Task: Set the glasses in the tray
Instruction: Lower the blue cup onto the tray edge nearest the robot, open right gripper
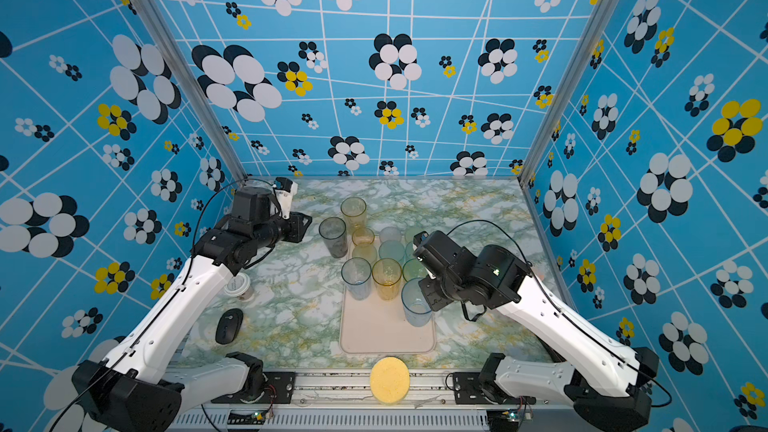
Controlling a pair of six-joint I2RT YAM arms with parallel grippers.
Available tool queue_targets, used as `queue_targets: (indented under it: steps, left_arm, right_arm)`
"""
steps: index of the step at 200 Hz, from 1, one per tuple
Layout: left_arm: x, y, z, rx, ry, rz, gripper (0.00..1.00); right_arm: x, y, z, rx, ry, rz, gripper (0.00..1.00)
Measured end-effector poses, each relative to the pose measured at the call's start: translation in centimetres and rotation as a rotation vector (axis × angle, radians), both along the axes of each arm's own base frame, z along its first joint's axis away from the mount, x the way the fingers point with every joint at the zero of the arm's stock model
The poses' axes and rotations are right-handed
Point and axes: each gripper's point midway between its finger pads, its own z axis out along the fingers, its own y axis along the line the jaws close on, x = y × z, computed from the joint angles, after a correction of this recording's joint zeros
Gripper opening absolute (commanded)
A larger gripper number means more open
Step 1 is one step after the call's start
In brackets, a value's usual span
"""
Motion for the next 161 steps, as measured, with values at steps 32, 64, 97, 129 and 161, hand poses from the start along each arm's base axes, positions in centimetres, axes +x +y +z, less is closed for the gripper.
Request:
queue_targets:
  steps: [32, 64, 97, 129, 161]
  left_arm:
    - [-0.1, 0.0, -0.1, 0.001, 0.004, 0.0, 0.36]
    - [0.0, 0.0, -0.2, 0.003, 0.006, 0.0, 0.36]
    - [0.1, 0.0, -0.4, 0.007, 0.012, -0.002, 0.36]
    - [0.1, 0.0, -0.6, 0.015, 0.019, -0.006, 0.36]
    - [0.1, 0.0, -0.7, 0.017, 0.021, -0.005, 0.36]
  right_arm:
    - [-0.4, -0.4, -3.0, -0.026, 0.052, -0.051, 0.0]
    - [-0.3, -0.3, -4.7, 0.007, 0.051, -0.106, 0.0]
    - [0.0, -0.4, -5.8, 0.029, 0.031, -0.15, 0.0]
    - [0.4, -0.2, -6.4, 0.038, 0.02, -0.171, 0.0]
    - [0.7, -0.2, -7.0, 0.036, 0.008, -0.187, 0.0]
